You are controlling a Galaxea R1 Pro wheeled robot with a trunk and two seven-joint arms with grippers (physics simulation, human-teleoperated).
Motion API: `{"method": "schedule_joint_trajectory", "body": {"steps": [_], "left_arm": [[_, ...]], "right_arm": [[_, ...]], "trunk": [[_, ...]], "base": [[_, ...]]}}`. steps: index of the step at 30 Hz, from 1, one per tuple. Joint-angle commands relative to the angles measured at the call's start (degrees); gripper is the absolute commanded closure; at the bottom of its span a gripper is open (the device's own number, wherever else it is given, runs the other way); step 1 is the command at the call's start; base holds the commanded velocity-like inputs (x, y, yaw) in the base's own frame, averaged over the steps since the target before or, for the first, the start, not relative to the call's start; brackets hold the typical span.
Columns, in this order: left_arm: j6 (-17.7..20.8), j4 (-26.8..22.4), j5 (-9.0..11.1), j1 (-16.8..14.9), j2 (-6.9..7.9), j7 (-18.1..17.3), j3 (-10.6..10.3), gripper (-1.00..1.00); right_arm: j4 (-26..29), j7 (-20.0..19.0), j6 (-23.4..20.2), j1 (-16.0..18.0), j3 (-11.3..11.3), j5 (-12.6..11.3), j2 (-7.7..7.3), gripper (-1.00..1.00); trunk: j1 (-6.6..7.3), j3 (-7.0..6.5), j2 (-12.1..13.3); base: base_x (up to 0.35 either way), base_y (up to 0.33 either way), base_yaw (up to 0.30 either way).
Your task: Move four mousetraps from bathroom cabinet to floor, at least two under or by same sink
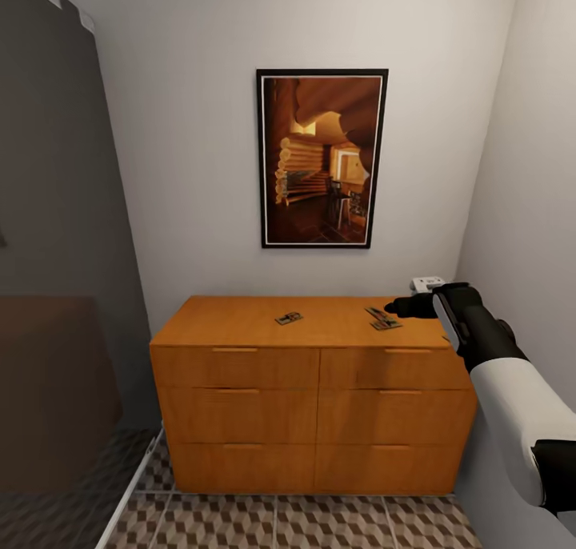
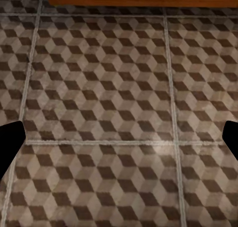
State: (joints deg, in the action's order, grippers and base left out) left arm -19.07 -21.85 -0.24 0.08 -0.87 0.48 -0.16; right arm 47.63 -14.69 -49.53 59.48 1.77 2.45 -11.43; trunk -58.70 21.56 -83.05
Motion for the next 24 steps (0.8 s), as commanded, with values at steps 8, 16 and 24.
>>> {"method": "schedule_joint_trajectory", "body": {"steps": [8, 16, 24], "left_arm": [[-0.1, -0.1, 0.0, 0.0, -0.01, 0.1, 0.0, -1.0], [-0.1, -0.1, 0.0, 0.0, -0.01, 0.1, 0.0, -1.0], [-0.1, -0.1, 0.0, 0.0, -0.01, 0.1, 0.0, -1.0]], "right_arm": [[-0.4, -0.2, -0.2, 0.0, 0.2, 0.3, -0.05, -1.0], [-0.7, -0.2, -0.2, 0.0, 0.2, 0.3, -0.08, -1.0], [-0.7, -0.2, -0.2, 0.0, 0.2, 0.3, -0.09, -1.0]], "trunk": [[-0.03, 0.06, 0.0], [-0.03, 0.06, 0.0], [-0.03, 0.06, 0.0]], "base": [[0.263, 0.0, 0.0], [0.269, 0.0, 0.0], [0.133, 0.0, 0.0]]}}
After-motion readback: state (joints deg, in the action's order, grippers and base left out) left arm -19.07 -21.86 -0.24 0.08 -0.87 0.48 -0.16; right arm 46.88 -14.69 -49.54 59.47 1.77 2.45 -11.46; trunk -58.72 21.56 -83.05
